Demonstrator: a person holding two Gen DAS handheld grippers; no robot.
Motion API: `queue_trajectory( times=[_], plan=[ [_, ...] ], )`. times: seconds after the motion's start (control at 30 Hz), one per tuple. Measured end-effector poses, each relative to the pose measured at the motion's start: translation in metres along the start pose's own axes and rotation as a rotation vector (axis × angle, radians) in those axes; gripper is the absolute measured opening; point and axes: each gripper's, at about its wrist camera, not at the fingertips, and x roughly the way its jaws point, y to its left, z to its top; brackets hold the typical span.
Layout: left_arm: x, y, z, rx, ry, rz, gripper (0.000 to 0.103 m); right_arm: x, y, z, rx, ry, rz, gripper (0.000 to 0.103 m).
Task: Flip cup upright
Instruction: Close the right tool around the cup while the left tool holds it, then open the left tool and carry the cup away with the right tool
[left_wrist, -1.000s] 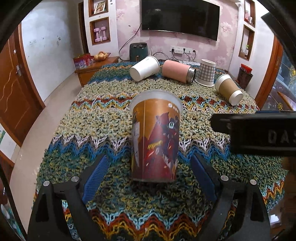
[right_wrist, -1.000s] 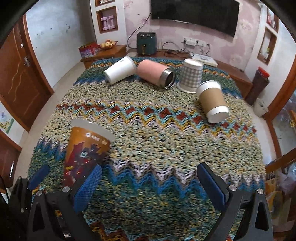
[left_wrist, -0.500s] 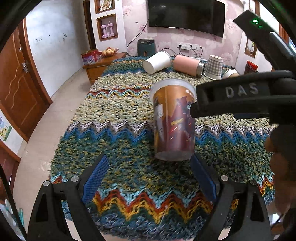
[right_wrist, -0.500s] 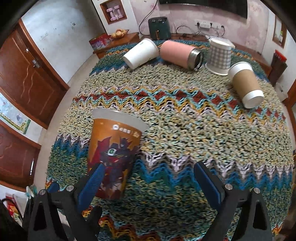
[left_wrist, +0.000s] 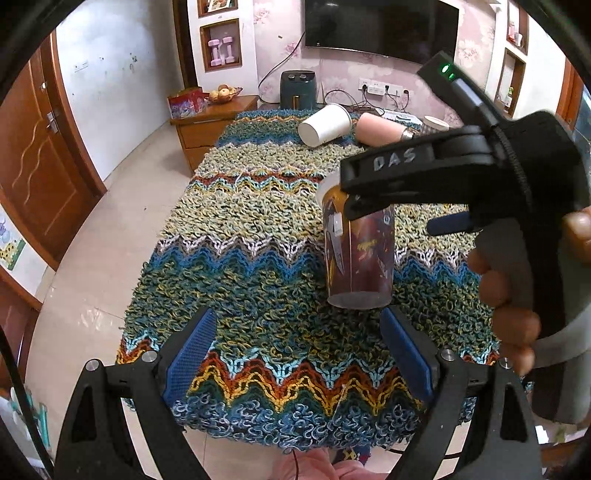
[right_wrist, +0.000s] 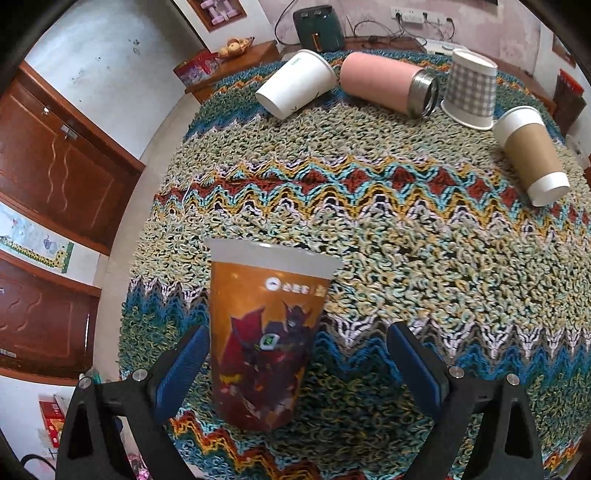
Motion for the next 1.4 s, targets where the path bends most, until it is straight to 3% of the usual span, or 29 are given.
queue_trajectory(
  times=[0.3, 0.57, 0.9, 1.17, 1.4],
  plan=[
    [-0.005, 0.015, 0.020, -0.045, -0.029, -0.007, 0.092, 0.020, 0.011, 0.005, -0.029, 0.058, -0.018, 0.097],
    [0.000, 0.012, 0.024, -0.027, -0.025, -0.016, 0.092, 0.028, 0.012, 0.007, -0.029, 0.071, -0.014, 0.097],
    [0.009, 0.007, 0.028, -0.010, -0.013, -0.026, 0.092, 0.048, 0.017, 0.009, -0.035, 0.144, 0.019, 0.076],
    [0.013, 0.003, 0.026, 0.003, -0.003, -0.026, 0.092, 0.044, 0.016, 0.002, -0.059, 0.116, 0.023, 0.074],
    [0.011, -0.003, 0.029, 0.020, -0.010, -0.026, 0.092, 0.019, 0.010, -0.001, -0.100, 0.023, -0.006, 0.074]
  ],
)
